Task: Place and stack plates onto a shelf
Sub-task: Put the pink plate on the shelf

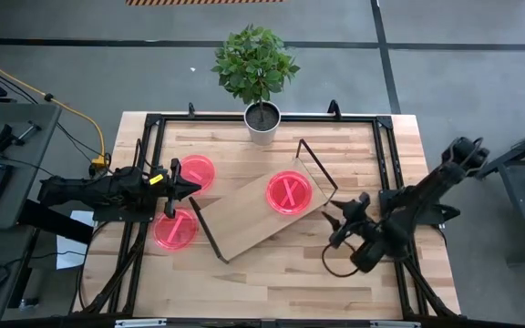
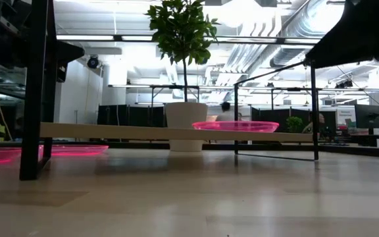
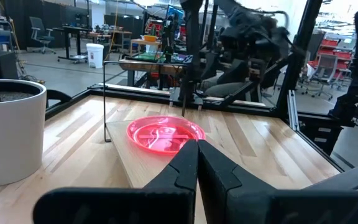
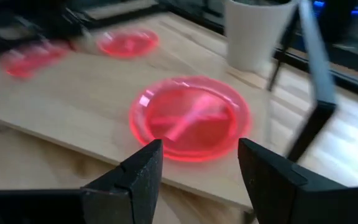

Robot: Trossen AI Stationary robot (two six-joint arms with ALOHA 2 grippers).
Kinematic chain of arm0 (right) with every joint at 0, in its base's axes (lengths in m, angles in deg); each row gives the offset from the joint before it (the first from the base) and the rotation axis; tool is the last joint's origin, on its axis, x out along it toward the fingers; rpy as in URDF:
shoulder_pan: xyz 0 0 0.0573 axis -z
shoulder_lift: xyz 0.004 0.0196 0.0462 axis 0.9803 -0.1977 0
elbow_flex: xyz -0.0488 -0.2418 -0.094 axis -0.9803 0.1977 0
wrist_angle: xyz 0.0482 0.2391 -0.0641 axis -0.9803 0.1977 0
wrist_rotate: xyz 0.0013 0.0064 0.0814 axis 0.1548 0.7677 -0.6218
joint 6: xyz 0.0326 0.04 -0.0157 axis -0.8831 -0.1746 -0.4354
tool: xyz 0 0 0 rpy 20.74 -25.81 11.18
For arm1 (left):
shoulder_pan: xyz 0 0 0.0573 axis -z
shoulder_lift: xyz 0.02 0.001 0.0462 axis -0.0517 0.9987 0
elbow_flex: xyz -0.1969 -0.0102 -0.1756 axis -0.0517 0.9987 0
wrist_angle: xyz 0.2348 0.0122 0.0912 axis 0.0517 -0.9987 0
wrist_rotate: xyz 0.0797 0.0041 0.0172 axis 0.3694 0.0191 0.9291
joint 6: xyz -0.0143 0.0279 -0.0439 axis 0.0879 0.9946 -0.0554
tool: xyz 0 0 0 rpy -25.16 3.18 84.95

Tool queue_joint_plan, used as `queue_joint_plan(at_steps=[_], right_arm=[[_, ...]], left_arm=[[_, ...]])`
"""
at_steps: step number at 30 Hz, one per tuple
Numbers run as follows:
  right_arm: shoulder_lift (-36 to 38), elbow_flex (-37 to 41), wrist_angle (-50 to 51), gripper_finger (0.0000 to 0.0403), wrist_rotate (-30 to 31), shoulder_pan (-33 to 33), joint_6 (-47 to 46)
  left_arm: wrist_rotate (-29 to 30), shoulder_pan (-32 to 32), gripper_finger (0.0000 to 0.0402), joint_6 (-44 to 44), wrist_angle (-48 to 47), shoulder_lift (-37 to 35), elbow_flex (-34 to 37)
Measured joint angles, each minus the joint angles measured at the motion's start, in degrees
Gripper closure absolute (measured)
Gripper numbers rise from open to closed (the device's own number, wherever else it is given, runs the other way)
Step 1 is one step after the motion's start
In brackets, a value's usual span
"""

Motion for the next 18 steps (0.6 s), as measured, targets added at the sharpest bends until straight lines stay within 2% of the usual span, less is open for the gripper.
queue_joint_plan(at_steps=[5,10,12,18], right_arm=[[5.8,11.2,-34.2,0.0208,-0.8,3.6,25.2],[6.4,17.6,-60.8,0.0208,-11.3,10.8,45.3],[6.4,18.5,-64.7,0.0208,-15.3,14.1,48.9],[6.4,18.0,-69.2,0.0208,-22.2,21.7,57.4]], left_arm=[[0.0,0.0,0.0401,0.0,0.1,0.0,0.0],[0.0,0.0,0.0402,0.0,1.9,0.0,0.0],[0.0,0.0,0.0401,-0.1,3.3,0.0,0.0],[0.0,0.0,0.0401,-0.1,3.5,0.0,0.0]])
